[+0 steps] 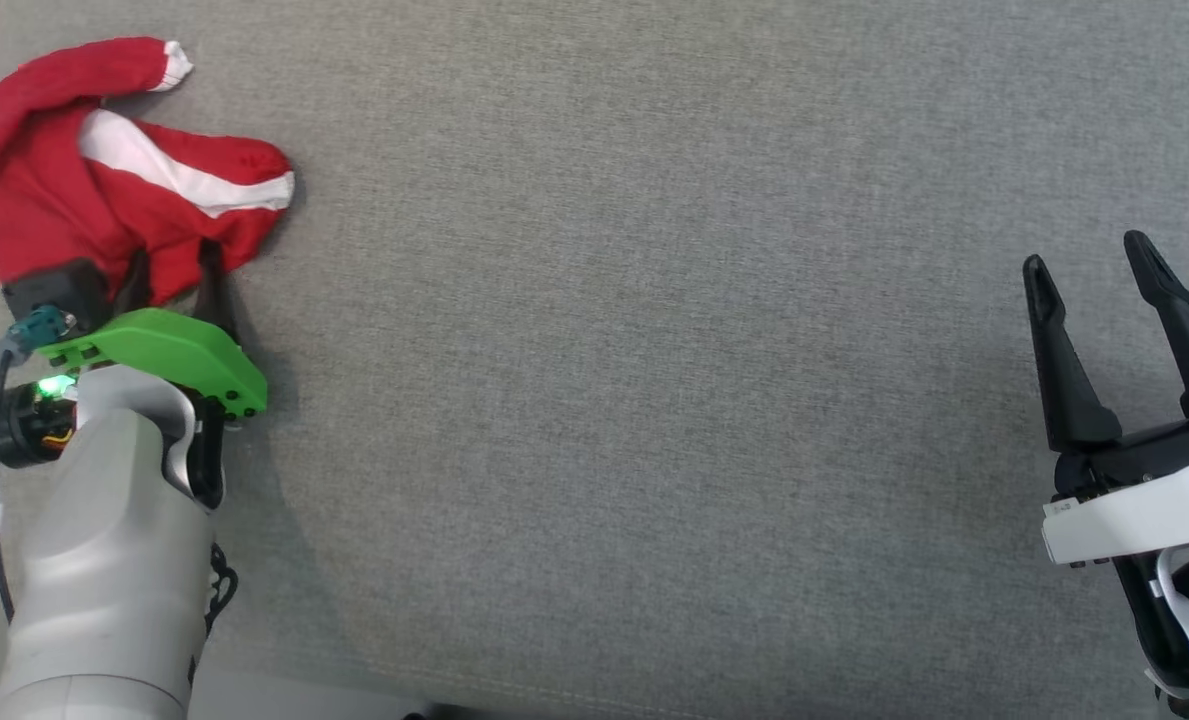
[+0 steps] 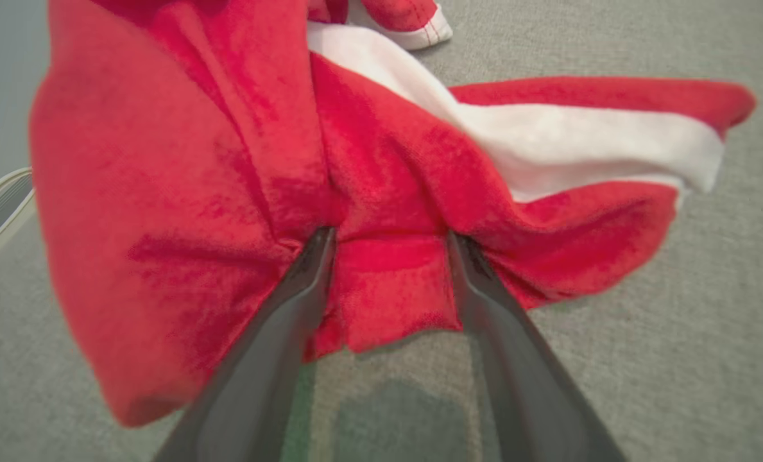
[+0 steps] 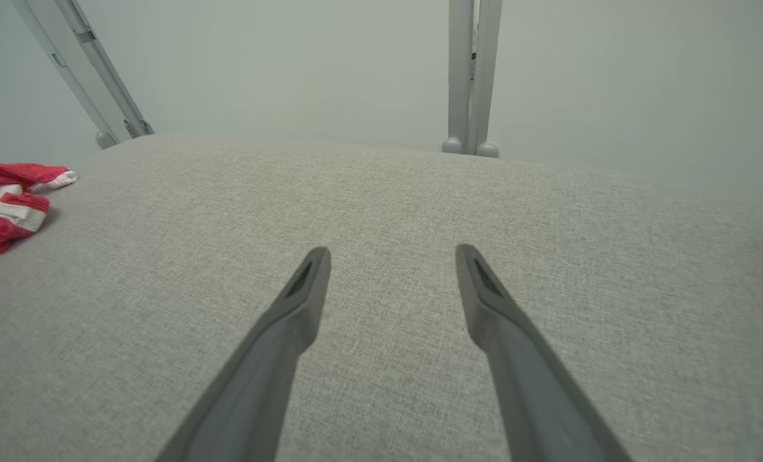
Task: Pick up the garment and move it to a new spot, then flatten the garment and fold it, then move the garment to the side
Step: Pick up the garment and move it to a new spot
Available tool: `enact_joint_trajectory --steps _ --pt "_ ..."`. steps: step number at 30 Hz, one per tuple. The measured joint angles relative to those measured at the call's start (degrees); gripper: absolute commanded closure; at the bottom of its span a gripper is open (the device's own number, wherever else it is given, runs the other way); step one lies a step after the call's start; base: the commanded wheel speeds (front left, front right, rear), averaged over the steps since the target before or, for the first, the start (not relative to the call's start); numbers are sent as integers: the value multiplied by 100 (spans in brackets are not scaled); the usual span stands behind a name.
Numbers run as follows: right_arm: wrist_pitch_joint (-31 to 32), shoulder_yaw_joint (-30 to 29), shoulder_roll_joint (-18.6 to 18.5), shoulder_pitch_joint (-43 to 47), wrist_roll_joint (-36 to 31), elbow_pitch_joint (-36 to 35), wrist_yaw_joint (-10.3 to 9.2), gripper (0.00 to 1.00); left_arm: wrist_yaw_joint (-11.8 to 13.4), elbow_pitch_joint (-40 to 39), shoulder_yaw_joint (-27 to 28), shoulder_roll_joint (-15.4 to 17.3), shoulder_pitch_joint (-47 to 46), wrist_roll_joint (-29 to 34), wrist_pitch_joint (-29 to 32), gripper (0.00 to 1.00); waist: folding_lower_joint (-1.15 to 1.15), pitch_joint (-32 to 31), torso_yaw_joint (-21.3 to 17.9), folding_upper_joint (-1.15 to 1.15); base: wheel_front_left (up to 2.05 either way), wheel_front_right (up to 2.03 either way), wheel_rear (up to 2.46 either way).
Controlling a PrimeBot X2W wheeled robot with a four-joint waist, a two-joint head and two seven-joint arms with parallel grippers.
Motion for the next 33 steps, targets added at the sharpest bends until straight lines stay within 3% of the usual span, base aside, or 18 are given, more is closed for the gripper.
enact_joint_trajectory --steps 7,18,26,33 --pt "-261 66 66 -48 -1 212 0 0 77 111 129 259 -2 1 -203 100 0 -97 -276 0 0 0 0" --pt "-534 334 312 193 18 710 0 0 508 -2377 584 432 1649 481 -196 100 0 -1060 -434 0 0 0 0" --pt "-624 436 435 524 73 861 0 0 602 -3867 133 90 2864 823 -27 100 0 -1852 -688 0 0 0 0" --pt "-711 458 580 587 147 881 0 0 333 -4576 -738 -333 3150 921 479 100 0 -2124 -1182 0 0 0 0"
